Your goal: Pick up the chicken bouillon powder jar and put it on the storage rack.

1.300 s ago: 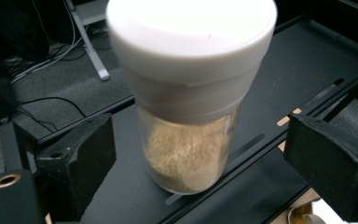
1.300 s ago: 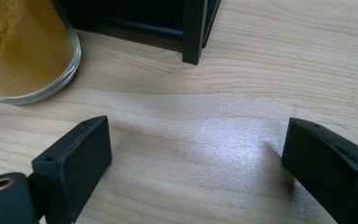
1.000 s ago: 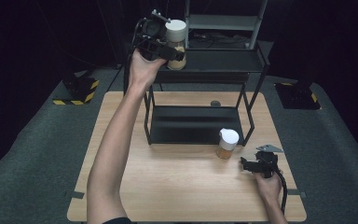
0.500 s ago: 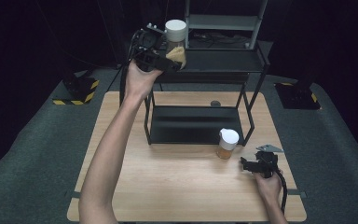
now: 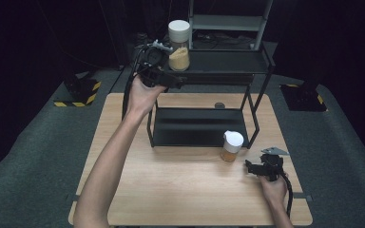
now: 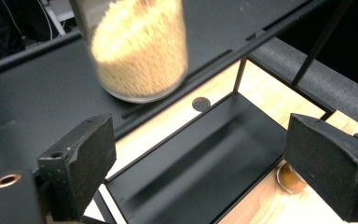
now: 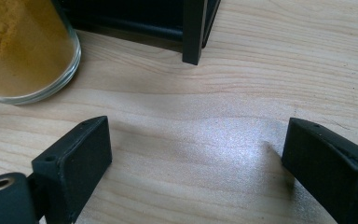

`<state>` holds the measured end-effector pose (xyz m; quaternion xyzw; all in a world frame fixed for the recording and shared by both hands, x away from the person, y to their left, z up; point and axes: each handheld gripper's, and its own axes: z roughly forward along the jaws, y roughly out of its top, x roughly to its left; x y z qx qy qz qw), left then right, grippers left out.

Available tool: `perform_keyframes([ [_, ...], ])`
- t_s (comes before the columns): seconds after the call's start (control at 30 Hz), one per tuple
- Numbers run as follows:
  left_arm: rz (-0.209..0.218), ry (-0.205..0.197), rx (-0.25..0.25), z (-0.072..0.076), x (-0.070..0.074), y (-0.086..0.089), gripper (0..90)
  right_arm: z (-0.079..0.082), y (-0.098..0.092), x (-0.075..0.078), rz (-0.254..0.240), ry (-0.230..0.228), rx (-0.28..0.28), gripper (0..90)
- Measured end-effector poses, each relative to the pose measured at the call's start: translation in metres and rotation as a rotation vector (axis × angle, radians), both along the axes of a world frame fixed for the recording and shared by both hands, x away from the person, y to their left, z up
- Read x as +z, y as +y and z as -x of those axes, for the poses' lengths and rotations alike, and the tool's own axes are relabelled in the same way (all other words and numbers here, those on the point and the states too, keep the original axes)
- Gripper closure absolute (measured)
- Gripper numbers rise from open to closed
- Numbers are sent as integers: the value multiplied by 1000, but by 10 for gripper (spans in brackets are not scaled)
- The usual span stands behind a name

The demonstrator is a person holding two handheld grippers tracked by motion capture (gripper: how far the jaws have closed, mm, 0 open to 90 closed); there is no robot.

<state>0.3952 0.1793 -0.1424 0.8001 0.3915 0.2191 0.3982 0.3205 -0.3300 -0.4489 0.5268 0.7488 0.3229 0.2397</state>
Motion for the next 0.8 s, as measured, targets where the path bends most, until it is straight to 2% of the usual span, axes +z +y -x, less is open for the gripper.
perform_keyframes([
  [0.4,14,11,-8,4,-19,4,92,0,0,0,0,-1,1,73],
  [0.57,14,16,-7,6,-32,5,92,0,0,0,0,0,1,74],
  [0.8,45,30,-5,8,-49,11,92,0,0,0,0,0,1,74],
])
